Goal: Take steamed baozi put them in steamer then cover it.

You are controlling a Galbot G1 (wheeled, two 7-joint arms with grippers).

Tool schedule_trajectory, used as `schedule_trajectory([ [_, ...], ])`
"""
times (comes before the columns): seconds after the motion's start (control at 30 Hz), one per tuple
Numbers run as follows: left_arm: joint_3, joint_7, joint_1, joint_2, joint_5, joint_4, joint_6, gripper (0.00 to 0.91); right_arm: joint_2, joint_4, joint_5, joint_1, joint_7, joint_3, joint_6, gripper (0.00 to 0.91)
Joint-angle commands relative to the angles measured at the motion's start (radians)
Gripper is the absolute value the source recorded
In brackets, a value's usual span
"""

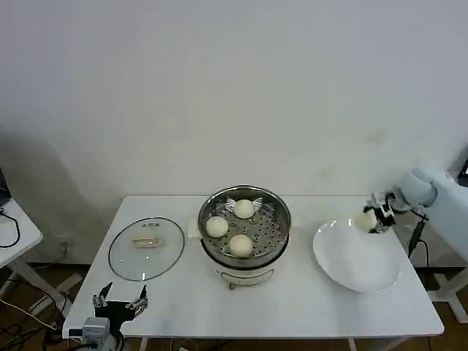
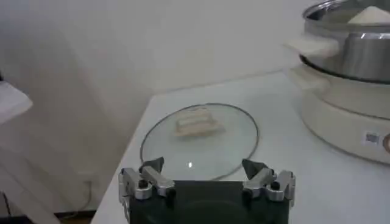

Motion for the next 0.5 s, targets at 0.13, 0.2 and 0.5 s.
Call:
schedule_trajectory([
  [0.13,-0.005,0.001,0.004,-0.011,-0.004,-0.024,0.002,0.907,0.112,0.26,0.398,0.35,0.027,-0.273,-0.168,0.705],
  [0.2,-0.002,-0.001,0.005,-0.009,0.002,-0.024,0.001,0.907,0.15,0.241,0.422,0.385,0.037,-0.306,-0.174,0.705],
  [0.5,-0.002,-0.002,-0.001,-0.004,0.0,-0.041,0.0,0.907,0.266,0.197,0.594,0.489,0.067,-0.402,-0.222,0.705],
])
